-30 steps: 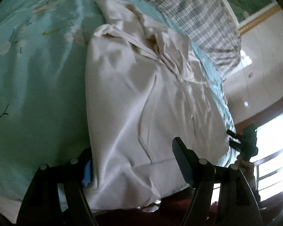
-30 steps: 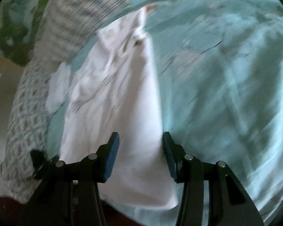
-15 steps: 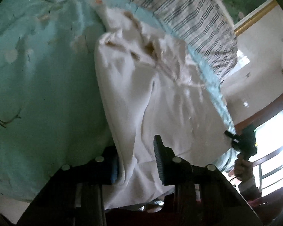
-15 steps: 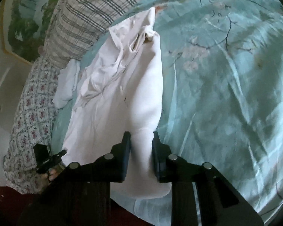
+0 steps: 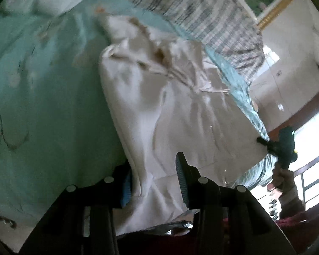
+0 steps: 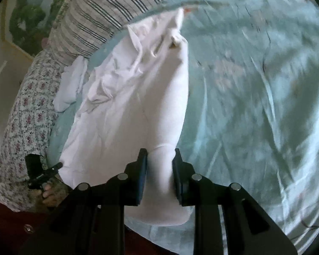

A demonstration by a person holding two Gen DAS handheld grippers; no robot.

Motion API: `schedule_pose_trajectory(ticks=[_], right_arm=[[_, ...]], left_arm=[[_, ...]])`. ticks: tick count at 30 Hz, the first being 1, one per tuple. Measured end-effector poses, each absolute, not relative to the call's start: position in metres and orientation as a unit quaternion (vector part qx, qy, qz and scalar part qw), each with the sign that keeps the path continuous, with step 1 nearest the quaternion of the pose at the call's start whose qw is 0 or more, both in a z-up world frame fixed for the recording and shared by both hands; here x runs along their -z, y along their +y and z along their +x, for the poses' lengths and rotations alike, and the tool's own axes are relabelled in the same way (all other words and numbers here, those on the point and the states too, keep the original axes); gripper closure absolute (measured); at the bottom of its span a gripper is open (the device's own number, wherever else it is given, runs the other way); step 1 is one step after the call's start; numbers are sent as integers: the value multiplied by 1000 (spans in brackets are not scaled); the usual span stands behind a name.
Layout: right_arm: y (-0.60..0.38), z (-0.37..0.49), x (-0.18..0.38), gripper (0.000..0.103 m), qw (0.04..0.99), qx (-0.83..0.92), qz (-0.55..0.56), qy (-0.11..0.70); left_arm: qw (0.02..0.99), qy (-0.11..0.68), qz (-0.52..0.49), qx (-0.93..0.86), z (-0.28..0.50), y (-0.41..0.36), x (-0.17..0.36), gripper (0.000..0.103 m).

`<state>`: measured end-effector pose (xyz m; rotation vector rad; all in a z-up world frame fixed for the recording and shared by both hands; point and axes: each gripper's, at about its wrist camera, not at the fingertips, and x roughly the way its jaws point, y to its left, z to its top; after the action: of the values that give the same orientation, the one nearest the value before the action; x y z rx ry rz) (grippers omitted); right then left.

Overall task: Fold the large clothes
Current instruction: 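Grasp the hoodie hem with the right gripper while the left gripper grasps it too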

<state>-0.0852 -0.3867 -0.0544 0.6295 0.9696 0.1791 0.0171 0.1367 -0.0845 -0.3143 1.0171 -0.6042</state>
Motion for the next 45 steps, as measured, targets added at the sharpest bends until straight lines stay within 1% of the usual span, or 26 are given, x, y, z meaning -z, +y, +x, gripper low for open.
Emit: schedule_pose_trajectory(ticks=[3, 5, 9, 12, 13, 14, 15, 16, 17, 22, 27, 31, 32, 33, 36, 39, 41, 44, 45], right_arm=[[-382, -82, 40, 77, 843, -97, 282, 448], [-376, -79, 38, 77, 845, -97, 261, 456], [-374, -79, 60, 77, 826, -83, 263, 491], [-374, -82, 75, 77, 817, -75, 270, 505], [-375, -83, 76, 78, 817, -76, 274, 501], [-375, -83, 75, 83, 818, -79, 277, 497], [-375, -84, 73, 88, 820, -81, 280, 493], [-377, -85, 68, 95, 823, -92, 298, 475], [-379, -88, 64, 95, 824, -105, 316, 458], [-390, -86, 49, 96, 825, -138, 375, 400], [-391, -72, 32, 96, 829, -156, 397, 360], [-394, -43, 14, 96, 840, -156, 399, 334], [-396, -35, 11, 96, 842, -154, 399, 330], [-398, -25, 8, 96, 844, -151, 398, 327], [-403, 13, 1, 96, 851, -140, 392, 322], [-407, 58, 1, 96, 851, -129, 390, 328], [-407, 90, 4, 96, 850, -127, 386, 336], [-400, 120, 10, 96, 842, -131, 377, 362], [-398, 121, 11, 96, 842, -136, 374, 365]], left_arm=[[821, 477, -118, 291, 15, 125, 82, 66], [814, 493, -106, 288, 15, 122, 92, 65], [798, 527, -104, 273, 14, 128, 118, 66], [791, 529, -122, 283, 16, 132, 121, 67], [789, 529, -125, 286, 17, 133, 120, 71], [791, 526, -123, 286, 17, 133, 117, 86], [794, 520, -128, 289, 18, 135, 112, 93], [795, 513, -139, 293, 19, 136, 107, 93], [798, 500, -161, 296, 20, 141, 101, 94], [808, 450, -234, 301, 25, 160, 76, 94], [827, 410, -251, 289, 38, 162, 48, 94], [841, 380, -268, 277, 65, 167, 29, 94], [844, 371, -276, 272, 77, 167, 26, 98], [846, 367, -283, 265, 85, 168, 24, 100], [854, 351, -302, 238, 122, 172, 23, 103], [855, 354, -314, 214, 160, 171, 29, 103], [849, 374, -309, 211, 179, 167, 34, 103], [838, 405, -277, 238, 173, 163, 37, 103], [834, 418, -266, 243, 165, 163, 40, 93]])
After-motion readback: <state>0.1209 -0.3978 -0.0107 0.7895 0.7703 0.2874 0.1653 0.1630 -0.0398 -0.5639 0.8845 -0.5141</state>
